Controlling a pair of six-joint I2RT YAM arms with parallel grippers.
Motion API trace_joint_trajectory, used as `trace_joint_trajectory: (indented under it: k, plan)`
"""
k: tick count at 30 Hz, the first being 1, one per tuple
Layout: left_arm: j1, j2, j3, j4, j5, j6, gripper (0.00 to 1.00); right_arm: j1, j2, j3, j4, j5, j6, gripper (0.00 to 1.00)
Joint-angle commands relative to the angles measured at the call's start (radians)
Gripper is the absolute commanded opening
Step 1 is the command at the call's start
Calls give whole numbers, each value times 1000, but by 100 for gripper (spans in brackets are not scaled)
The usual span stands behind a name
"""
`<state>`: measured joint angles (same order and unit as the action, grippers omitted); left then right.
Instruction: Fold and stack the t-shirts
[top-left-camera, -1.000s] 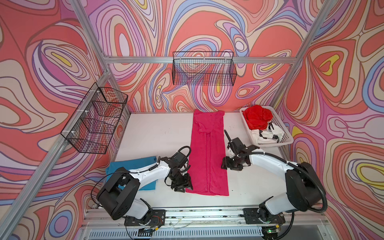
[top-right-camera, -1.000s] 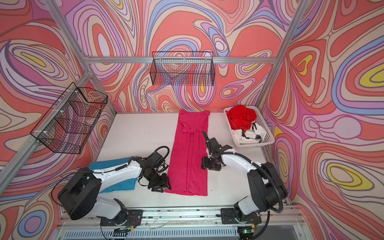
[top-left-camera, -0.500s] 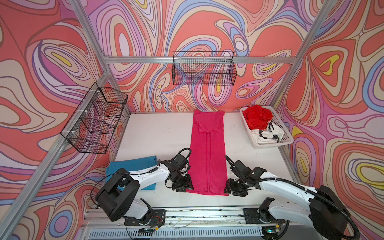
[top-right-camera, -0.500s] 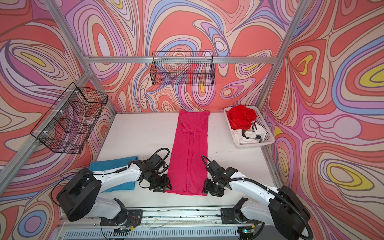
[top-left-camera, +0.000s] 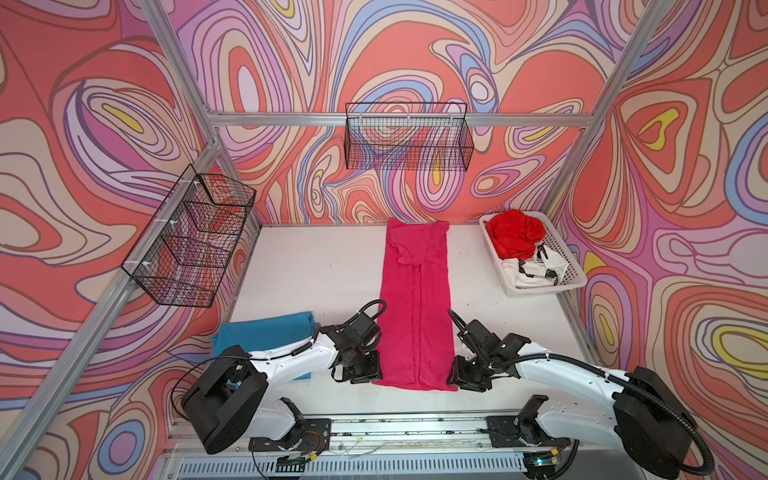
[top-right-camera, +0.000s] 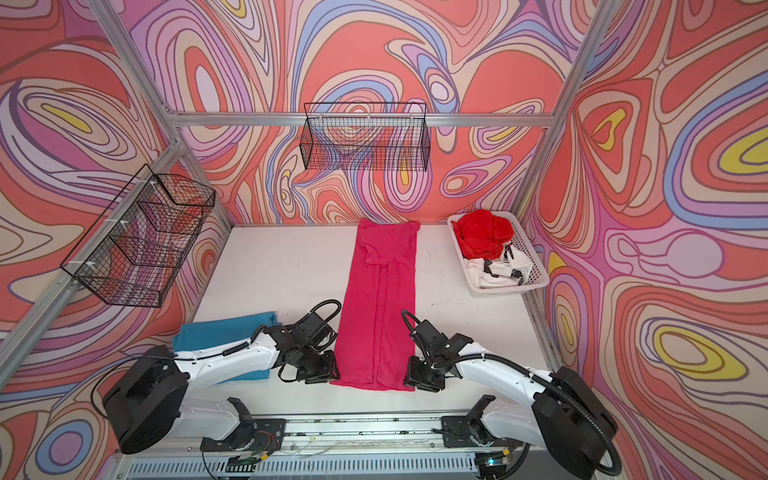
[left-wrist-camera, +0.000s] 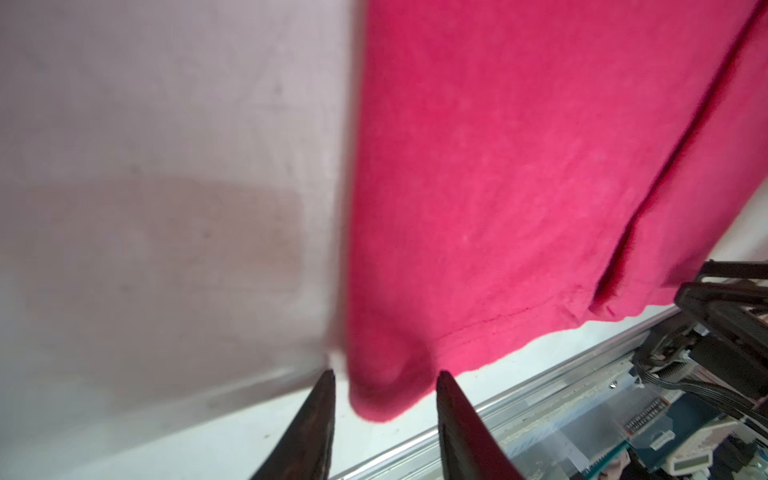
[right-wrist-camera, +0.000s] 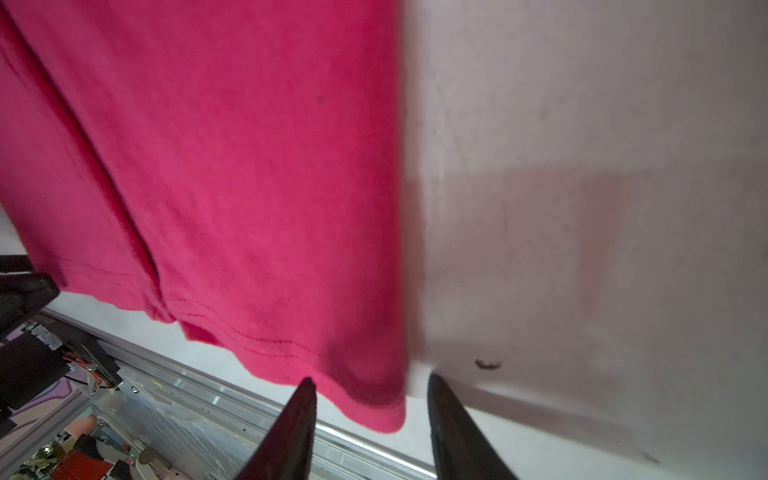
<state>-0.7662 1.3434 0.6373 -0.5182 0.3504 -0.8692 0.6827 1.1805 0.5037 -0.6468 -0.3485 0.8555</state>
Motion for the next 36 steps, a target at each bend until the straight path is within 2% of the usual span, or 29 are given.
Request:
trace_joint_trajectory:
  k: [1, 7, 12, 16, 18, 19, 22, 26, 32, 36]
  plan:
    - [-2, -8, 0, -62, -89, -10, 44, 8, 19, -22, 19, 6, 9, 40]
    - [-2, 67, 8, -3, -57, -15, 42, 8, 37, -21, 26, 8, 1, 29]
    - [-11, 103, 11, 27, -24, -14, 40, 8, 48, -21, 33, 8, -6, 27]
    - [-23, 120, 11, 24, -6, -19, 36, 8, 51, -21, 39, 6, -6, 23]
    - [-28, 123, 7, 18, -1, -16, 32, 8, 53, -19, 39, 7, -6, 13]
    - [-28, 127, 6, 17, 5, -10, 26, 8, 53, -19, 39, 6, -6, 8]
    - [-28, 129, 8, 23, 12, -2, 17, 8, 53, -10, 31, 8, -12, 0]
    - [-28, 132, 32, 7, 21, 1, 0, 8, 44, 16, 3, 9, -21, 0]
    - [-27, 106, 158, -93, 24, 25, 0, 4, 17, 126, -88, 54, -35, 0]
    - [24, 112, 276, -191, 21, 78, 0, -49, 29, 242, -174, 93, -81, 0]
